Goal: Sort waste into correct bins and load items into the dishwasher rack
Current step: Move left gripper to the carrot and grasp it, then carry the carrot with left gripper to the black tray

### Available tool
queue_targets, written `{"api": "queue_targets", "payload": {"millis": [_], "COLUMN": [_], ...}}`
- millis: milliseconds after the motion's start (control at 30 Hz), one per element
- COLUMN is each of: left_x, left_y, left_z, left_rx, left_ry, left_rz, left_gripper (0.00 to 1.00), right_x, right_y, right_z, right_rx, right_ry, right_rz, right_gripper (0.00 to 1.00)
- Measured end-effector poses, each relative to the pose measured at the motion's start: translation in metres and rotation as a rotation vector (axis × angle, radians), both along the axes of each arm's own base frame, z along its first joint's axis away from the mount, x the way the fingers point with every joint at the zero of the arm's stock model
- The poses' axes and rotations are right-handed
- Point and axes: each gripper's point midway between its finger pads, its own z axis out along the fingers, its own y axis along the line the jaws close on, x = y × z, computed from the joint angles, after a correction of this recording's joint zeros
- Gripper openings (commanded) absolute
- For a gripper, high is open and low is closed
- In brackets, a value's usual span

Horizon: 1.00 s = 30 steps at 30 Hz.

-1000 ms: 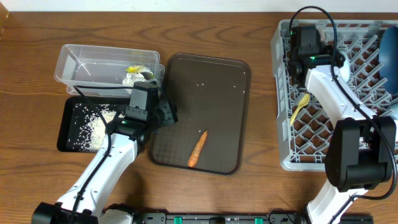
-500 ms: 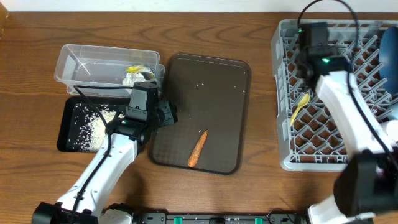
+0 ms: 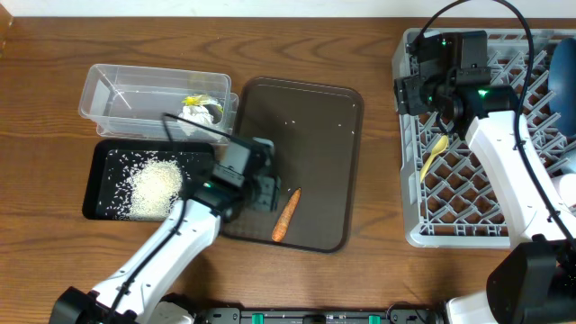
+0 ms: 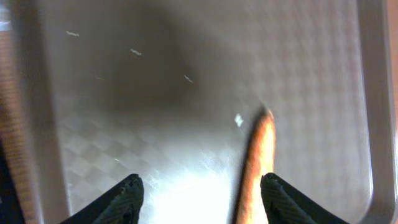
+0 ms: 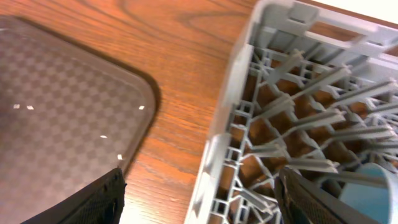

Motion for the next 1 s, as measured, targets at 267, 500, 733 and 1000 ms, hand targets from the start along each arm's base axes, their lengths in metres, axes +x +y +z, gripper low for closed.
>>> {"api": "queue_targets", "payload": {"millis": [267, 500, 733, 1000], "left_x": [-0.023, -0.046, -0.056, -0.056], "left_y": [-0.026, -0.029, -0.03, -0.03], "left_z": [-0.009, -0.049, -0.066, -0.066], "left_rx": [0.071, 0.166, 0.201, 0.203], "left_ry": [-0.002, 0.131, 0.182, 0.18], "left_rz": [-0.172, -0.237, -0.264, -0.273], "left_gripper": [0.68, 0.68, 0.56, 0.31], "right_x": [-0.001, -0.001, -0.001, -0.001], "right_y": [0.007, 0.007, 0.007, 0.007], "right_z": [0.0, 0.0, 0.001, 0.0], "right_rx": [0.023, 0.026, 0.026, 0.026], "right_ry": [0.003, 0.003, 0.003, 0.003], "right_rz": [0.023, 0.025, 0.025, 0.025], "right_gripper": [0.77, 0.77, 0.77, 0.77]}}
